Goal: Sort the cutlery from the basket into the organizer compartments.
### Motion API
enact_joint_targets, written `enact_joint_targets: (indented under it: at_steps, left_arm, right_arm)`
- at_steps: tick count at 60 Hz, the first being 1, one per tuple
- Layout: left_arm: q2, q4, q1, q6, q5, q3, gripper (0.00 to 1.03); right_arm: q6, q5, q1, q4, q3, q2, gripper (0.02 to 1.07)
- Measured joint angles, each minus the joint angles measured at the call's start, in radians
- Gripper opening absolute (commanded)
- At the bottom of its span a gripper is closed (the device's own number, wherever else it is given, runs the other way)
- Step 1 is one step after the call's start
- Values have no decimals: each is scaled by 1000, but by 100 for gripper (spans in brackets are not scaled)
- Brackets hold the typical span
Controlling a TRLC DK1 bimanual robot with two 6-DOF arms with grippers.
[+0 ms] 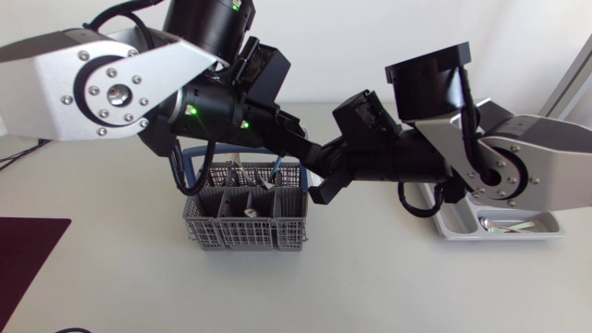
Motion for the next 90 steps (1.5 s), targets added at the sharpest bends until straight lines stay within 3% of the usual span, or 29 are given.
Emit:
enact_joint_targets:
  at_steps: [8,18,24,31,48,55,73,90]
  left_arm:
    - [0,-3,0,0,8,0,5]
    - [0,-3,1,-15,15,0,28]
    - [0,6,1,-18,22,5,50]
    - [-1,32,5,-19,23,32,61]
    - [-82,68,73,-19,22,109,63]
    - [-125,60,107,27,11,124,63]
    - [-214,-60,174,291,8,32,62]
    - [-257,-145,175,496,-10,-113,61]
  right_arm:
    - [0,-6,-2,-8,5,0,9]
    - [0,-15,-1,-16,5,0,9]
    - [-7,-31,8,-37,5,0,9]
    - [-18,-40,21,-62,5,0,9]
    - [-86,-46,15,-137,-15,-34,9]
    - [-142,-101,-52,-185,-42,-80,9]
    - [-462,-281,-461,-397,-64,-127,9]
    - [-881,-348,-809,-601,-27,3,8]
